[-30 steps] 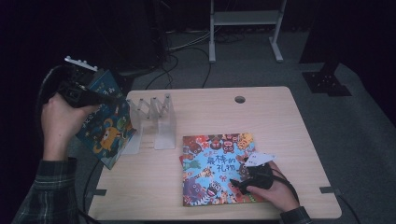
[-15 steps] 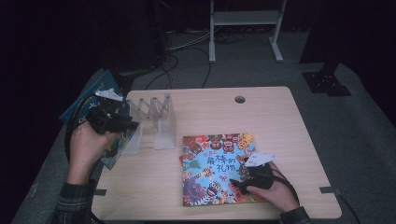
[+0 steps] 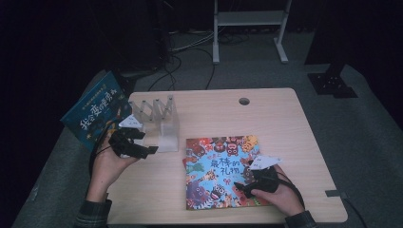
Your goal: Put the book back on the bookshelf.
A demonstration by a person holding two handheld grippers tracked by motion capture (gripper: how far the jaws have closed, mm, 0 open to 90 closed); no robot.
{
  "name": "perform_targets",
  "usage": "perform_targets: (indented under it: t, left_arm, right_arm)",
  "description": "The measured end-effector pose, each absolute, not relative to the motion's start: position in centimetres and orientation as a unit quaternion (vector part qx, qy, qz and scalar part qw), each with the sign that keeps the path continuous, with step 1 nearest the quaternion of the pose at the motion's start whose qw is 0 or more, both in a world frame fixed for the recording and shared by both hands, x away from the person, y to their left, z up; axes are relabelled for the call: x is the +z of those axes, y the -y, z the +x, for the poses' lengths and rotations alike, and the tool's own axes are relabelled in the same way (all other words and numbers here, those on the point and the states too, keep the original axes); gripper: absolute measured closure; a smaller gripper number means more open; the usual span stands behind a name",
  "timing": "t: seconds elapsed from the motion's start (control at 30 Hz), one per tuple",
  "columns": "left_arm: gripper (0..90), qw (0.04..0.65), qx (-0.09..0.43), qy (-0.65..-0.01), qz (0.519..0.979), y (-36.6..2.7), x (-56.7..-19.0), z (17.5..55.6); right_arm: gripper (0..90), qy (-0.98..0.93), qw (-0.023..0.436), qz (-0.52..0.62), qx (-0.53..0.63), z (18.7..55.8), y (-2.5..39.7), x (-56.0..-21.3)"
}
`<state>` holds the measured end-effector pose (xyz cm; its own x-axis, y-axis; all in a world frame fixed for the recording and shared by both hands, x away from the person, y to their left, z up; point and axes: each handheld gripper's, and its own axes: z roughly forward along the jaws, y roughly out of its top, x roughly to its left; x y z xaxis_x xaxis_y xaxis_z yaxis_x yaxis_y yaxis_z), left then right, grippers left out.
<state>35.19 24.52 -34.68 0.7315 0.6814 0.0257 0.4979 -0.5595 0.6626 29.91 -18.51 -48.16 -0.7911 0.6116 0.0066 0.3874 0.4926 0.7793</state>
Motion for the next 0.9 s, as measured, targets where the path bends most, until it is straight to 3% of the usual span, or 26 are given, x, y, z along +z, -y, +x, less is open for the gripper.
perform_targets:
  t: [0.23,0.9]
  left_arm:
    - [10.4,0.326,0.13,-0.312,0.883,-22.9,-38.2,34.9]
    - [6.3,0.334,0.106,-0.284,0.892,-20.4,-42.2,34.0]
  right_arm:
    - [12.7,-0.851,0.138,0.302,0.406,30.0,19.1,-47.8]
    - [17.5,-0.828,0.159,0.378,0.384,33.9,21.9,-46.7]
